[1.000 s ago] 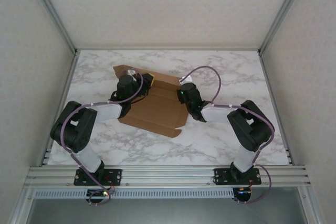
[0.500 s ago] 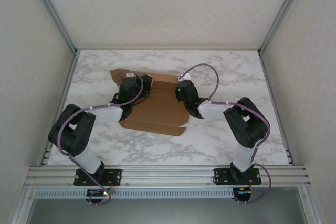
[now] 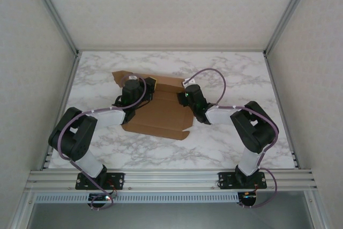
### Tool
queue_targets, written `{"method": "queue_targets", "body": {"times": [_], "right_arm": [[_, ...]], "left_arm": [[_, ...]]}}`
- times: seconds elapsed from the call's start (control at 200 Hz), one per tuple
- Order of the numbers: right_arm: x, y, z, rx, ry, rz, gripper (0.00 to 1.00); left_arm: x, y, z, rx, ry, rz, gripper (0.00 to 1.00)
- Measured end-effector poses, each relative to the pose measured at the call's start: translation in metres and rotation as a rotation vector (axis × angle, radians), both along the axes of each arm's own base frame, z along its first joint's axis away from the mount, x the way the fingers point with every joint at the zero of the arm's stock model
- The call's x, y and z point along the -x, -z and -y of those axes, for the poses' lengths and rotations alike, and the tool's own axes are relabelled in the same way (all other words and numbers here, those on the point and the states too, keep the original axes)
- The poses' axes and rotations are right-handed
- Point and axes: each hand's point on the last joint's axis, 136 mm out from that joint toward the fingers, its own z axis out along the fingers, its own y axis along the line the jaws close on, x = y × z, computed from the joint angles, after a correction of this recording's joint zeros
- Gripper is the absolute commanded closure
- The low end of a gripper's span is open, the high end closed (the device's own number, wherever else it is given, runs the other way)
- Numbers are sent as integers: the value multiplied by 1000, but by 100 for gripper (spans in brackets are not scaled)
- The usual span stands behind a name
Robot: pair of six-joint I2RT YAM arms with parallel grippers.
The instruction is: Fold the paper box
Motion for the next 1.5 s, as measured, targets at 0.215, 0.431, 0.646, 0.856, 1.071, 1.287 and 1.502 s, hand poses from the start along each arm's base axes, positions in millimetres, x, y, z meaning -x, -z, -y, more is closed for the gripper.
{"method": "queue_targets", "body": {"times": [0.215,0.431,0.646,0.856,1.071,1.287,1.502], "right_arm": [[-2,-2,9,-17,34,10,43],[0,0,19,-19,57,14,53],[0,1,19,-36,63,7,68],[-9,-2,14,-29,87,12,89],[-23,-9,14,5,185,22,100],[-36,-20,9,0,279,41,100],[-39,-20,6,-17,335,33,100]], "left_arm": [[1,0,0,-2,-2,-2,100],[1,-1,-1,-4,-2,-4,100],[1,-1,0,-3,-1,-4,100],[0,-2,-1,-5,-11,-2,100],[-1,-5,-6,5,-44,0,100],[-6,-11,-11,20,-85,-2,100],[-7,-11,-14,28,-106,-6,100]]}}
